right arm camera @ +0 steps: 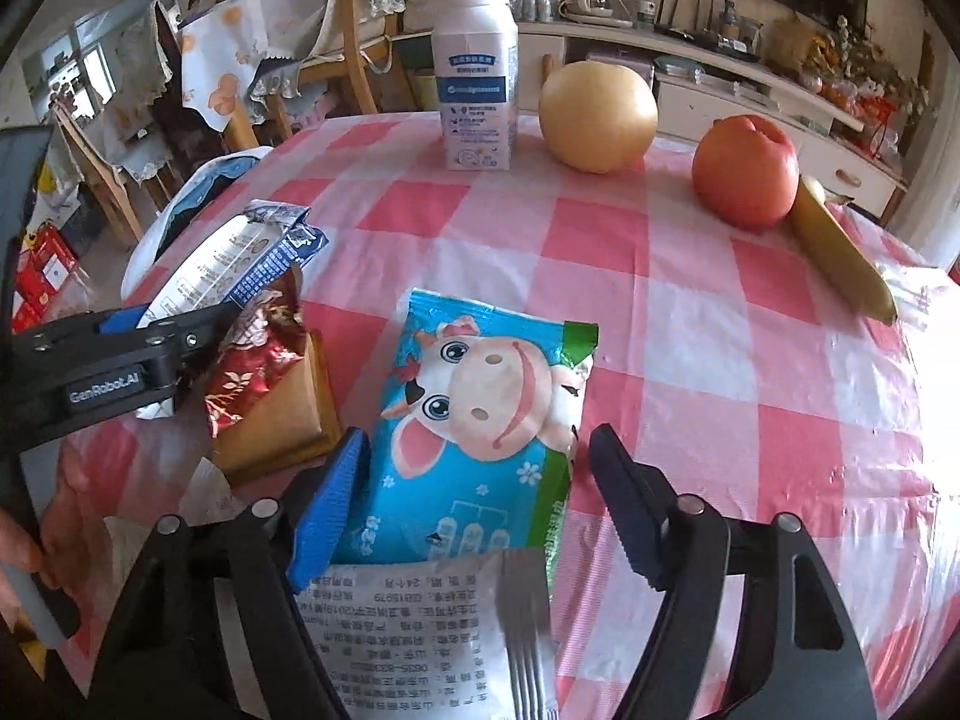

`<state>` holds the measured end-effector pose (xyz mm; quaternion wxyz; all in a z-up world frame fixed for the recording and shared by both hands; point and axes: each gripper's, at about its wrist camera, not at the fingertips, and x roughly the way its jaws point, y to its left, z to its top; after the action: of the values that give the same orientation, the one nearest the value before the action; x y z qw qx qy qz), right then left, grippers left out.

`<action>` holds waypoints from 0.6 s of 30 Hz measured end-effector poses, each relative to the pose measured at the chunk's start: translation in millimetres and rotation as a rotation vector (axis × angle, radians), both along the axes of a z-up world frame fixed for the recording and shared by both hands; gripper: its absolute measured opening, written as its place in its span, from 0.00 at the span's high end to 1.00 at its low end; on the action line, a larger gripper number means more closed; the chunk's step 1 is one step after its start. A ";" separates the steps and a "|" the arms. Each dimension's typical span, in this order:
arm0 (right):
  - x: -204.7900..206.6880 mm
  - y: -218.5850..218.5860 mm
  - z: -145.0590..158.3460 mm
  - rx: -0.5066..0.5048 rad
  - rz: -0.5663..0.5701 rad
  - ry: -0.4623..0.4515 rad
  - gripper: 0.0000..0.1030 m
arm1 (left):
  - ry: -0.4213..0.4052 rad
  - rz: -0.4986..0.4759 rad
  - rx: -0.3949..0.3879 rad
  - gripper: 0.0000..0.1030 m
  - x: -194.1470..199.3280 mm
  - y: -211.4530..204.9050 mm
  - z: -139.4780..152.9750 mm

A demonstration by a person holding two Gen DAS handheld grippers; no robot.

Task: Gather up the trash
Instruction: 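Grasp the white paper packet with the left tool while the right tool grasps the blue cartoon packet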

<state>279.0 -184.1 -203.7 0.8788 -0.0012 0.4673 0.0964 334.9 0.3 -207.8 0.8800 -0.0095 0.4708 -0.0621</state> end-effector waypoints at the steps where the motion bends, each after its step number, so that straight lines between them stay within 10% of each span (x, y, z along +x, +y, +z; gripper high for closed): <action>1: -0.8 -0.3 0.4 -0.005 0.002 -0.008 0.37 | 0.001 -0.002 -0.006 0.36 -1.5 0.7 0.2; 18: -7.3 -27.2 7.2 0.155 -0.068 -0.035 0.53 | -0.029 0.013 -0.097 0.38 -26.9 23.5 15.0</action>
<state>271.6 -211.3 -196.6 0.8870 0.0812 0.4429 0.1022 308.0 23.7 -192.8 0.8856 -0.0541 0.4543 -0.0795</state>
